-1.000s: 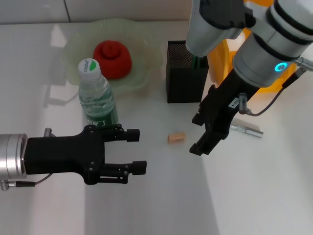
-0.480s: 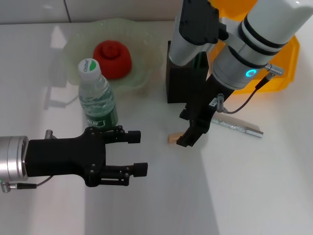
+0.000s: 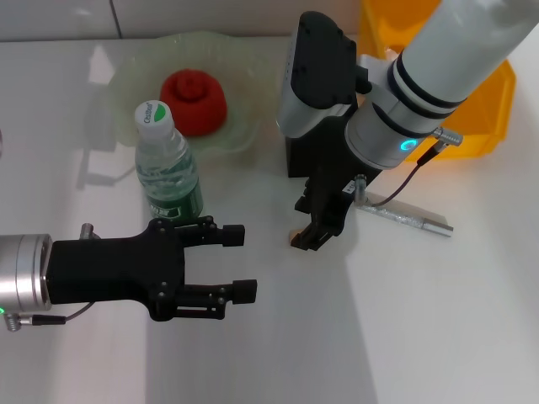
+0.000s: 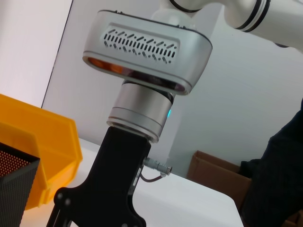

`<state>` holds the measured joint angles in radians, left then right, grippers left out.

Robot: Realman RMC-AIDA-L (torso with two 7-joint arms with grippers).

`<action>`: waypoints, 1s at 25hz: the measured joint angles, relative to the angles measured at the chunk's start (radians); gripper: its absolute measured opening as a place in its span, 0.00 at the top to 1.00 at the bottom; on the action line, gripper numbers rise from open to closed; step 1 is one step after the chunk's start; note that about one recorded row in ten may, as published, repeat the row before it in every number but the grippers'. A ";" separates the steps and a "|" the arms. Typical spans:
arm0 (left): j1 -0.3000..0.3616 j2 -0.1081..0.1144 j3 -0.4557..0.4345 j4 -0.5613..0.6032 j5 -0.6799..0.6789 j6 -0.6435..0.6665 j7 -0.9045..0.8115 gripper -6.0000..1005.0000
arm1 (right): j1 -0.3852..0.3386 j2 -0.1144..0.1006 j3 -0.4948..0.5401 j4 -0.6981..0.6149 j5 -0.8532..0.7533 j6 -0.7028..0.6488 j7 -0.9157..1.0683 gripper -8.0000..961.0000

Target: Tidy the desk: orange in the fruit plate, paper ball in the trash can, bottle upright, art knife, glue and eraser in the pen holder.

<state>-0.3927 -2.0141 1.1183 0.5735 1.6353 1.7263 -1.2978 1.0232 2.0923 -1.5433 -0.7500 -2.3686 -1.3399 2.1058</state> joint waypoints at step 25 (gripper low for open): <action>-0.002 0.001 0.000 -0.001 0.000 -0.001 0.000 0.20 | -0.012 0.000 -0.053 0.068 0.055 0.088 -0.011 0.80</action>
<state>-0.3948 -2.0133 1.1183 0.5721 1.6352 1.7257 -1.2980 1.0111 2.0924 -1.5965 -0.6825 -2.3141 -1.2518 2.0945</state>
